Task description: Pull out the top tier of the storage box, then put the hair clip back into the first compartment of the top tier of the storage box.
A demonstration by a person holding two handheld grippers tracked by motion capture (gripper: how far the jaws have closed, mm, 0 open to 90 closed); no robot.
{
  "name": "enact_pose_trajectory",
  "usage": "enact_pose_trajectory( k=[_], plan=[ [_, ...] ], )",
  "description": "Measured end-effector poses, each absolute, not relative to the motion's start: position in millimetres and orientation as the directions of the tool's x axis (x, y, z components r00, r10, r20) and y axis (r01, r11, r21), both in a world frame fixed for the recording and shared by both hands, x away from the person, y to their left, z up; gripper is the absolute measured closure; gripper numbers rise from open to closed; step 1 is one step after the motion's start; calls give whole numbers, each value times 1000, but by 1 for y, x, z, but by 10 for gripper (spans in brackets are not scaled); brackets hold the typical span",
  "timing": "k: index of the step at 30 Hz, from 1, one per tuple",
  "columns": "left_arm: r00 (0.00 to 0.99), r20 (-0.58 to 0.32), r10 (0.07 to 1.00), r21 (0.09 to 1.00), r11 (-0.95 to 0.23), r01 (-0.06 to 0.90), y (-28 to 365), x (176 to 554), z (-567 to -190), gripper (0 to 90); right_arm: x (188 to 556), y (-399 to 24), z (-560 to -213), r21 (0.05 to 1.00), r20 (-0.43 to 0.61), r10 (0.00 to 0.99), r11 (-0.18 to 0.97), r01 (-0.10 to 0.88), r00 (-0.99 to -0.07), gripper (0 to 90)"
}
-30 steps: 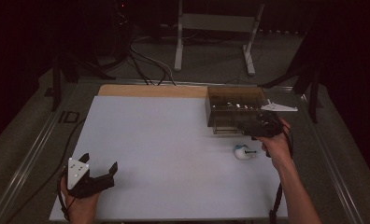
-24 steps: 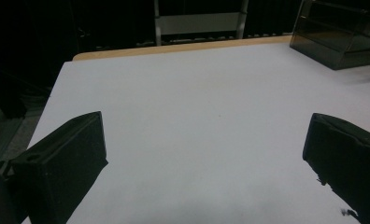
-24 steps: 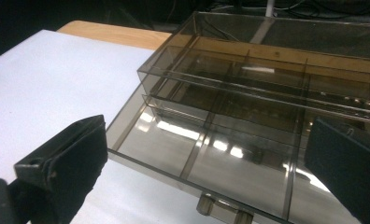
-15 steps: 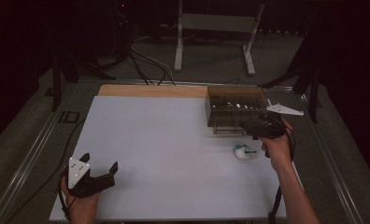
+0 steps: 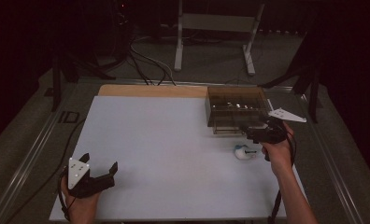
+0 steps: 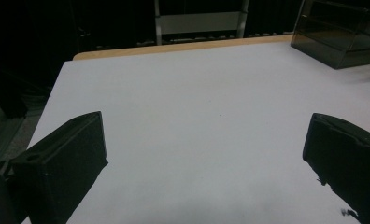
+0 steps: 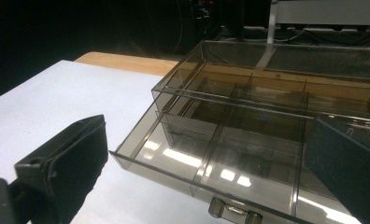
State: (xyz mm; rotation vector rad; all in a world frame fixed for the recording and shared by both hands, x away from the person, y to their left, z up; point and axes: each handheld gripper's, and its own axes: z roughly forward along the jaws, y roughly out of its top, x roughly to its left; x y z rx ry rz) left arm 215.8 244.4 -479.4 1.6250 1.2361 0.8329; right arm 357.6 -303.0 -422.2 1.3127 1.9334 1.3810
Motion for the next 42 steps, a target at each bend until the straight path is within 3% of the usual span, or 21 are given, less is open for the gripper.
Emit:
enact_pose_trajectory(
  k=[26,42],
  plan=[
    [266,-8,964,931,-90,354,245,215,-479,11,341,-311,-425,898,184,856,54,437,-484,13],
    [269,-6,963,929,-94,358,244,215,-480,11,323,-318,-435,882,182,884,47,468,-431,12]
  ],
)
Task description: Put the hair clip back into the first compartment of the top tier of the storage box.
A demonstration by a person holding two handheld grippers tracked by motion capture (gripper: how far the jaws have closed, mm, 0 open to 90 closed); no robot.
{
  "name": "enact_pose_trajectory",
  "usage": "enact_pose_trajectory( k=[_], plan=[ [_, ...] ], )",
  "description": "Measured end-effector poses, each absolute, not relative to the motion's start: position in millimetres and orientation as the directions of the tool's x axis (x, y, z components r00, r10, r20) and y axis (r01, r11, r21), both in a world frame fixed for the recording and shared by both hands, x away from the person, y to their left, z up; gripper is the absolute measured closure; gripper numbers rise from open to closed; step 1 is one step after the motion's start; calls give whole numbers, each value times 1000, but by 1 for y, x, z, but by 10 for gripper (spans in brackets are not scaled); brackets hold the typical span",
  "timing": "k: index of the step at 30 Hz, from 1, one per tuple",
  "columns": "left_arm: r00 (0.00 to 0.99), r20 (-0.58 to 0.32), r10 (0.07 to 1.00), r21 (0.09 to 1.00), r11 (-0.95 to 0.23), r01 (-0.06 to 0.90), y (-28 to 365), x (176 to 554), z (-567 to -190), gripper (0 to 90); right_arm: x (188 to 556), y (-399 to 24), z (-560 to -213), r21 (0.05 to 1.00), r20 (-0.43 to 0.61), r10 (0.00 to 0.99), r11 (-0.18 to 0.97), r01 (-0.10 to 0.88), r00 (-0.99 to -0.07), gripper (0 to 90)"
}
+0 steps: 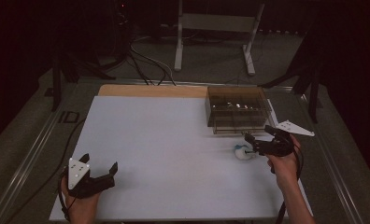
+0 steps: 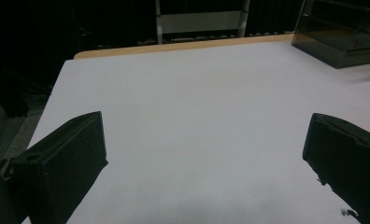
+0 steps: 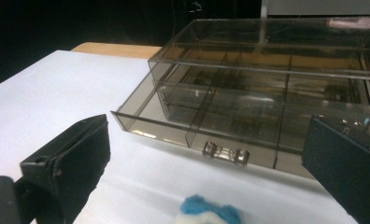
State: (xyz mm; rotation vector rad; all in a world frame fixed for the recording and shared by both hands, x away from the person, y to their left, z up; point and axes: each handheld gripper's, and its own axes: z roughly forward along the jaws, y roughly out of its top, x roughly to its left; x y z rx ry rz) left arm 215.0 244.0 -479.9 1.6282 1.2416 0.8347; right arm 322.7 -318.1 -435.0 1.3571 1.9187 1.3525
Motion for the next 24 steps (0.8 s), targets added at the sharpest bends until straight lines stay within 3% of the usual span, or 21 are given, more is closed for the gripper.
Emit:
enact_pose_trajectory(
  k=[24],
  plan=[
    [268,-7,963,929,-93,359,244,215,-480,11,308,-324,-463,830,221,893,38,556,-392,13]
  ],
)
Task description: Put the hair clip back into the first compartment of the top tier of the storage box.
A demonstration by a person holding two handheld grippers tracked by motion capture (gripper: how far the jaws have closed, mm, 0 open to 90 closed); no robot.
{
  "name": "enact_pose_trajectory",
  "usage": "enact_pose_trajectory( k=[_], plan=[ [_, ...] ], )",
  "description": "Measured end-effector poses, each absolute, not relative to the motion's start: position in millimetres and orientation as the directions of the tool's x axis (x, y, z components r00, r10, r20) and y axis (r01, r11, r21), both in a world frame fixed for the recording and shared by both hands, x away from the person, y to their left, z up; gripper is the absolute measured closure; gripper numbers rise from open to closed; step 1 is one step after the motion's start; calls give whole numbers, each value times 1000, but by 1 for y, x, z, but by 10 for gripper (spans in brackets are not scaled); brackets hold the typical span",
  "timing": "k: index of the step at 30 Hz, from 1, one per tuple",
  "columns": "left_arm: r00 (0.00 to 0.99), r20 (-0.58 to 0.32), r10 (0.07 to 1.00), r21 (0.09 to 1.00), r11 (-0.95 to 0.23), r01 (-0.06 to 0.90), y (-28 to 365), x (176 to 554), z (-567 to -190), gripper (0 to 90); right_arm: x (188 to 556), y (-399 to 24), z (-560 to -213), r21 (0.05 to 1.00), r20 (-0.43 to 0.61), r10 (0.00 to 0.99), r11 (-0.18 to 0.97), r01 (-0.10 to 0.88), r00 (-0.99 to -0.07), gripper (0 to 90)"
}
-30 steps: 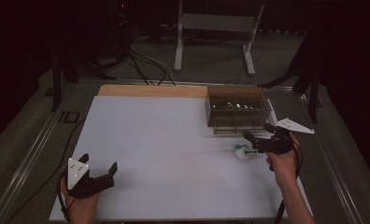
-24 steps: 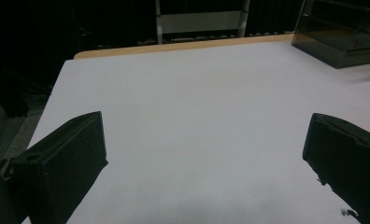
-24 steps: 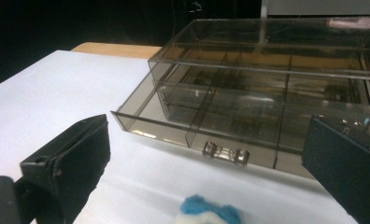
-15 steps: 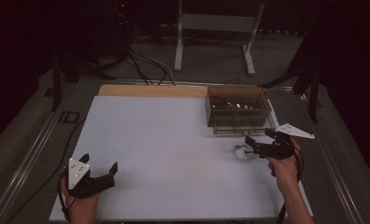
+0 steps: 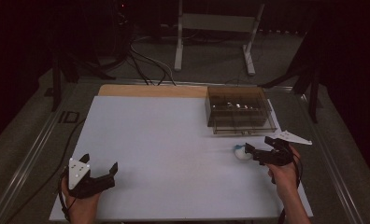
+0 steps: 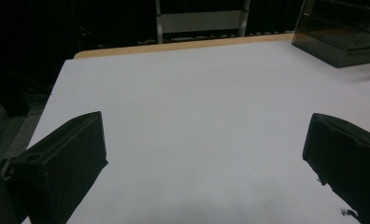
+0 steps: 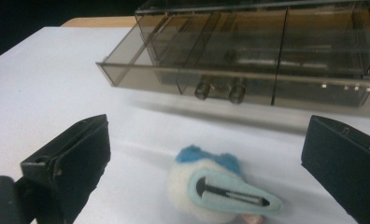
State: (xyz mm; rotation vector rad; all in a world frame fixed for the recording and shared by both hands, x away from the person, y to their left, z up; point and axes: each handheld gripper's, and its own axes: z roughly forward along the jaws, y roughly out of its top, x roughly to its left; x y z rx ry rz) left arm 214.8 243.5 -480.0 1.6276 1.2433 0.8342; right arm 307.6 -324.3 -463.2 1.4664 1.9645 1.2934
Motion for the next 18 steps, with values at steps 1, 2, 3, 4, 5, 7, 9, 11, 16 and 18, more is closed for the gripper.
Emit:
enact_pose_trajectory(
  k=[1,2,3,4,5,7,9,11,16,18],
  plan=[
    [267,-7,964,929,-93,359,244,215,-480,11,307,-325,-464,829,222,894,38,559,-390,13],
    [267,-7,964,929,-92,359,244,215,-480,11,306,-325,-465,827,225,894,35,561,-388,13],
    [266,-7,964,929,-92,358,244,215,-480,11,305,-325,-466,823,227,895,34,567,-384,13],
    [266,-6,964,929,-93,358,244,215,-480,11,304,-325,-467,820,226,897,36,572,-381,13],
    [266,-7,964,929,-93,358,244,215,-480,11,303,-325,-469,817,224,897,40,576,-381,13],
    [266,-6,964,929,-93,358,243,214,-480,11,301,-326,-472,808,224,900,43,588,-375,13],
    [266,-5,964,929,-94,358,243,215,-480,11,300,-326,-474,805,225,901,43,592,-372,13],
    [265,-6,964,929,-93,359,243,215,-480,11,298,-326,-477,798,223,904,44,601,-363,13],
    [263,-5,965,929,-93,359,244,215,-480,11,296,-325,-485,777,226,906,54,627,-358,13],
    [262,-5,965,928,-93,360,244,215,-480,11,296,-324,-488,766,227,907,60,640,-356,13]
  ],
)
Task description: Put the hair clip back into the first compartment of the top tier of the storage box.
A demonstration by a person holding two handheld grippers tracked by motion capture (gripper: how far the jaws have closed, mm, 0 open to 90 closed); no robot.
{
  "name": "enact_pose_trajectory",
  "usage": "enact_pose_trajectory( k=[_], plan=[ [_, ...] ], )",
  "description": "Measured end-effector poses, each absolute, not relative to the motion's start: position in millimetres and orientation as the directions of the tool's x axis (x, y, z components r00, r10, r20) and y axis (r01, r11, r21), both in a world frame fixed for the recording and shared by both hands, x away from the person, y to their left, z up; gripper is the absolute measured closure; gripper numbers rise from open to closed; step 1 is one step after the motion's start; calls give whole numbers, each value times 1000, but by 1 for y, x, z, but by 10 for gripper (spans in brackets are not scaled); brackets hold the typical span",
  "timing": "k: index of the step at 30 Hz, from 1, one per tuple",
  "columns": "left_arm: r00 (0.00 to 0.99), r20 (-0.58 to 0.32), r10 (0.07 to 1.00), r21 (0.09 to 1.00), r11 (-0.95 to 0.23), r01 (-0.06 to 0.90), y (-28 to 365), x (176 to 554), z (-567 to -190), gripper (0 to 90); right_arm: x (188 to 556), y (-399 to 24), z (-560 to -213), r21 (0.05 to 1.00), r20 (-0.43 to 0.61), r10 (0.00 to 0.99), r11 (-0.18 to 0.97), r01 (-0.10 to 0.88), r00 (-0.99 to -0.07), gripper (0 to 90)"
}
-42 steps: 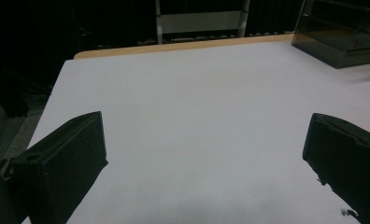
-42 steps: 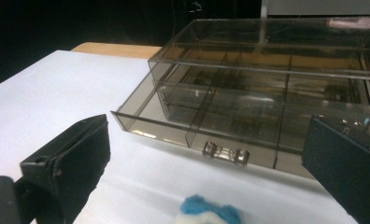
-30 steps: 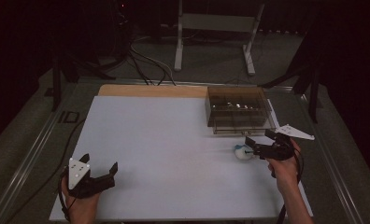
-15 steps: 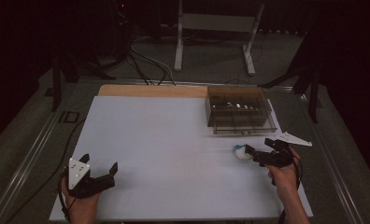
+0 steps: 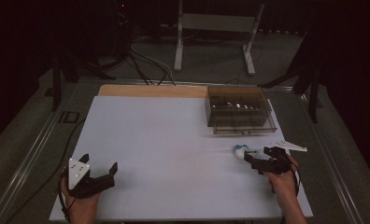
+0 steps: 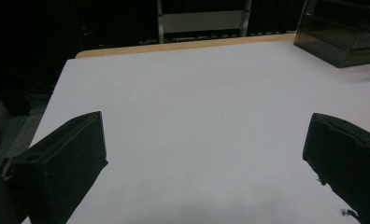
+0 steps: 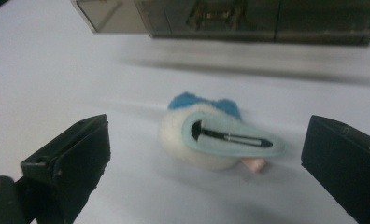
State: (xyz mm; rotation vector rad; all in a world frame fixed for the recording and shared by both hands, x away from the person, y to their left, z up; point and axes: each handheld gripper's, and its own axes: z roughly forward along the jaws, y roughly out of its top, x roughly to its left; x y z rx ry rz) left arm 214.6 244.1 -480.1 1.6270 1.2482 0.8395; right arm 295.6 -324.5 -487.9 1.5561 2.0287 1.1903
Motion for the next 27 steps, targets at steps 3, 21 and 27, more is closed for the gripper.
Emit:
enact_pose_trajectory(
  k=[3,21,27],
  plan=[
    [261,-6,965,929,-91,359,244,215,-480,11,296,-325,-491,755,229,906,65,653,-355,13],
    [261,-5,965,928,-93,361,243,215,-480,11,301,-320,-511,676,218,912,117,728,-348,13],
    [260,-6,966,928,-92,361,243,215,-481,11,309,-316,-514,675,213,918,109,730,-334,61]
  ],
)
